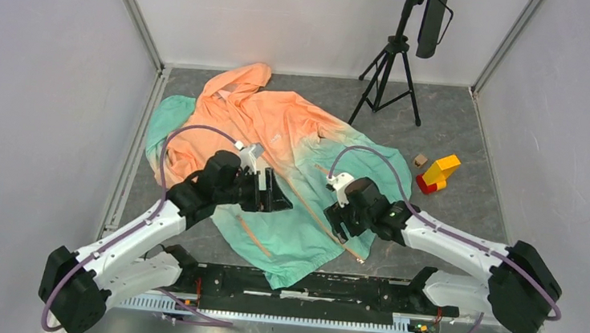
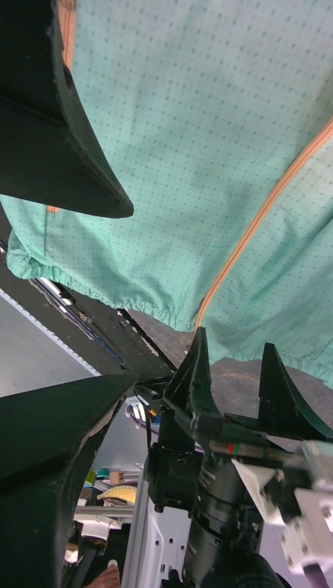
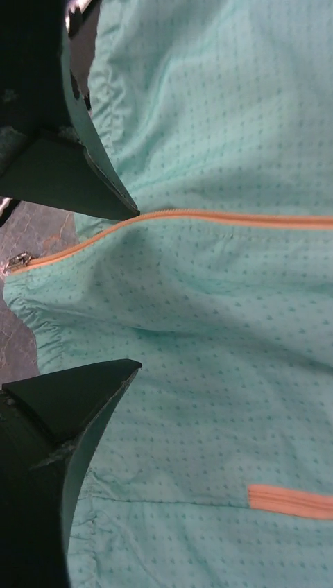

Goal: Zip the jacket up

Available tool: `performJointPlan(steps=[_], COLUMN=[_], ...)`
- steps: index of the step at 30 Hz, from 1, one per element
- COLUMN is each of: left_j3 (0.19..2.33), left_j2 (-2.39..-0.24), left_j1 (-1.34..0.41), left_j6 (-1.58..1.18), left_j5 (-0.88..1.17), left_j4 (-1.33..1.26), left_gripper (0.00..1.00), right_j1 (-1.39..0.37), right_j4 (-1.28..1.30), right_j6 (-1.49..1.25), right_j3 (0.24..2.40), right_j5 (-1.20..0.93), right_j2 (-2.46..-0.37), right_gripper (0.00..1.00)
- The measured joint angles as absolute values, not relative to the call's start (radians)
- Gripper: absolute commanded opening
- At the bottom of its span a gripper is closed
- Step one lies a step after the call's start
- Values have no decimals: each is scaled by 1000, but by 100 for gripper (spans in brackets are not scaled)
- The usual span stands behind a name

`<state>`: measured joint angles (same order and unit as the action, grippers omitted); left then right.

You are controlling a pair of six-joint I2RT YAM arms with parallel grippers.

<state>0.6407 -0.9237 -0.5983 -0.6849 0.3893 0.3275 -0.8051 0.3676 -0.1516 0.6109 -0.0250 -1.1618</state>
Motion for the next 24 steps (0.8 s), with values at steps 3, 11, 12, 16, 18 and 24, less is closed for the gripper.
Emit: performJointPlan(steps=[3,11,12,16,18,24], left_j3=[607,588,588,590,593,593], left_j2=[-936,-1037,-1053,-1123,-1156,-1174], left_j1=[-643,-777,-796,-856,-880,-915], left_j6=[-724,-788,-791,-800,-800,-821], left_j5=[359,289,284,253,235,191], left_j4=[287,193,181,151,143,103], left_gripper=[87,84,83,79,79,79], right_j1=[-844,-832,-810,-675,-653,-668], right_j4=[371,309,287,188,181,275], right_j6=[-144,-174,-180,-202,-199,-166], right_j3=[612,612,612,623,632,675], right_j5=[54,193,195,157,158,179], right_j2=[-1222,-1219,-1200,-1195,-1225,-1275], right_gripper=[53,6,5,30,53,73])
